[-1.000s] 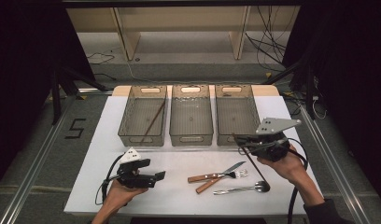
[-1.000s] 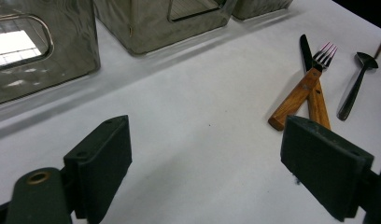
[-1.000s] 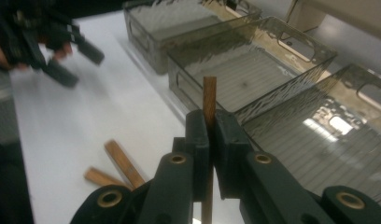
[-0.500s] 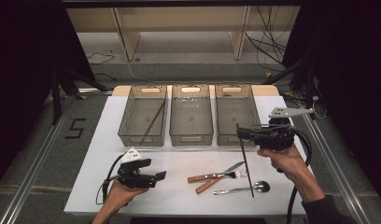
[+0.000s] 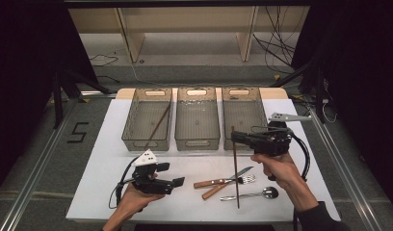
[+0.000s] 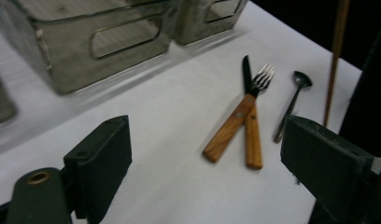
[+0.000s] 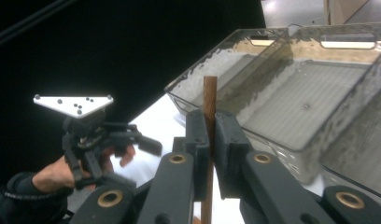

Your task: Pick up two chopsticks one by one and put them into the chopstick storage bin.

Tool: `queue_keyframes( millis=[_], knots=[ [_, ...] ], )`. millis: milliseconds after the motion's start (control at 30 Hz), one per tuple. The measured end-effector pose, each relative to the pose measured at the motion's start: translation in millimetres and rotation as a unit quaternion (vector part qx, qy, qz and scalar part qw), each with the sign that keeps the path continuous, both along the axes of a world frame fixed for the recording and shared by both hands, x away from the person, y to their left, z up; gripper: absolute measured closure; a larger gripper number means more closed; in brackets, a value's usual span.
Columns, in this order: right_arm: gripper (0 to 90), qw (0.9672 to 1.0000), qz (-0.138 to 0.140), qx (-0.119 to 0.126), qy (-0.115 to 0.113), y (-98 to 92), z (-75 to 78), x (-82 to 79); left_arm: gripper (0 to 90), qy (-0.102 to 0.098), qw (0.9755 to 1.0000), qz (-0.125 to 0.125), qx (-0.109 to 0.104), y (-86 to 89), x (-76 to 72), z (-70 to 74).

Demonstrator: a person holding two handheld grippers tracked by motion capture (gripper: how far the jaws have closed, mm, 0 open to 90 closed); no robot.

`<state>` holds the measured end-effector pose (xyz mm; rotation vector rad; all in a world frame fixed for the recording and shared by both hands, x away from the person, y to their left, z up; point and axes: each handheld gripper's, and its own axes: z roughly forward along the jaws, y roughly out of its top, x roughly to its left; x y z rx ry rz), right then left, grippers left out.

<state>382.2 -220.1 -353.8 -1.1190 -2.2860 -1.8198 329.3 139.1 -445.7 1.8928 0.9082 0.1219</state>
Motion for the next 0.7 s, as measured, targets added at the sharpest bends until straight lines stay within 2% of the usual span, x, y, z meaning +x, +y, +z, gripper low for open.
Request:
queue_keyframes(
  millis=[133,333,433,700],
  knots=[
    [85.6,0.9997,0.006,0.026,0.001,11.1,-3.1,2.7,16.2,0.008,0.9997,-0.018,-0.013,-14.6,2.7,7.5],
    [85.6,0.9988,0.009,0.048,0.001,29.1,-8.6,6.8,16.7,0.026,0.9982,-0.045,-0.032,-33.4,8.0,16.1],
    [85.6,0.9981,0.016,0.059,0.004,38.3,-11.8,7.7,18.4,0.027,0.9979,-0.046,-0.036,-40.8,11.4,19.0],
    [85.6,0.9975,0.031,0.064,0.005,55.1,-18.0,7.8,28.2,0.032,0.9956,-0.071,-0.053,-60.0,16.1,27.1]
  ],
)
